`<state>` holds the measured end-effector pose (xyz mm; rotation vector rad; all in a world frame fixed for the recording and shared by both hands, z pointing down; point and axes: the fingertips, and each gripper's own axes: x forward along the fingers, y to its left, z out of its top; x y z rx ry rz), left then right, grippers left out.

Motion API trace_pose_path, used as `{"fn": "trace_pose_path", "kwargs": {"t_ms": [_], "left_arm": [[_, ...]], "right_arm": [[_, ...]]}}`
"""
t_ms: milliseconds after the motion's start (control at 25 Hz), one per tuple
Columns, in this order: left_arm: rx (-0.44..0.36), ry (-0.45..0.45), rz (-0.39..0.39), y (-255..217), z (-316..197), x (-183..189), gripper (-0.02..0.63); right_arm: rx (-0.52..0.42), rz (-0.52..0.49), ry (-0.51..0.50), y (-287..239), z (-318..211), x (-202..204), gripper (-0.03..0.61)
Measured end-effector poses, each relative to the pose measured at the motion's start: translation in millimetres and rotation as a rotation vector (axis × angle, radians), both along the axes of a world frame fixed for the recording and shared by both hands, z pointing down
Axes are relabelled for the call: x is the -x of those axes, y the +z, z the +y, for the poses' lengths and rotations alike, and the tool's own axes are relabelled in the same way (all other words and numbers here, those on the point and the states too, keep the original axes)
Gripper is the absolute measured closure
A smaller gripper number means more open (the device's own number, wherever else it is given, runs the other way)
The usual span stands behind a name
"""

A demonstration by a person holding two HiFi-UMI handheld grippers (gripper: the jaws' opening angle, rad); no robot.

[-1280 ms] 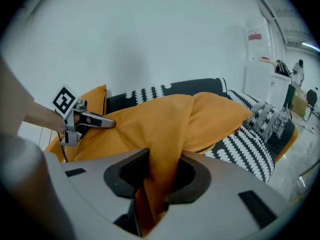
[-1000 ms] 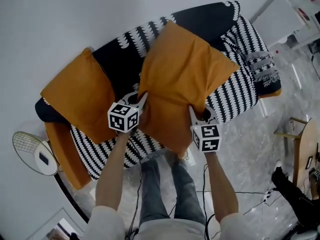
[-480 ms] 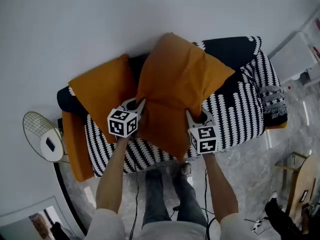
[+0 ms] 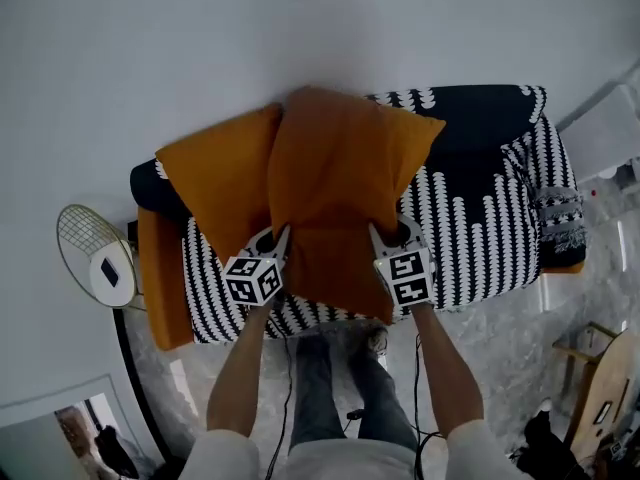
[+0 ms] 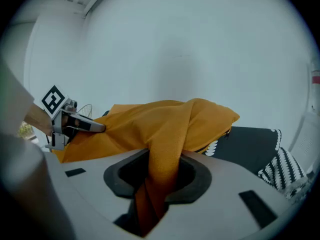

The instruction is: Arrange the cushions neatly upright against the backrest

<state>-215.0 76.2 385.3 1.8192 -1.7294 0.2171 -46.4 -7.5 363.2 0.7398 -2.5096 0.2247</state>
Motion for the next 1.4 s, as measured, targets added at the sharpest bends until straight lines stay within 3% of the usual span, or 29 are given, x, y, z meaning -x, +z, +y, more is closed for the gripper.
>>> {"fn": "trace_pose_path", "kwargs": {"t_ms": [400,560,760,960,1160,1240,1400], "left_arm": [[0.042,0.051,0.037,37,-40,-46,0.577],[0.116,0.100,0.074,83,-50,-61,0.554],[0.256,0.196,0.066,157,-57,-63,0.533],[0.228,0.215,0.043,182,-62,-63,0.496],[0.244,0.248,0.003,182,-61,-72,0.488],[0.246,0.237,0.022,178,-58,-71,0.485],[0.240,0.176,-0.004,171,-36,-57,0.395]], "right_arm": [[-0.021,0.125,-0.007,40,-77,-26,0.422],[0.061,0.223,-0.005,91,-95,-41,0.387],[0.127,0.318,0.041,166,-107,-51,0.349],[0.095,0.290,0.153,193,-113,-65,0.293],[0.135,0.274,0.184,194,-114,-72,0.285],[0.131,0.276,0.184,188,-115,-74,0.285],[0.144,0.168,0.234,166,-108,-79,0.275]]}}
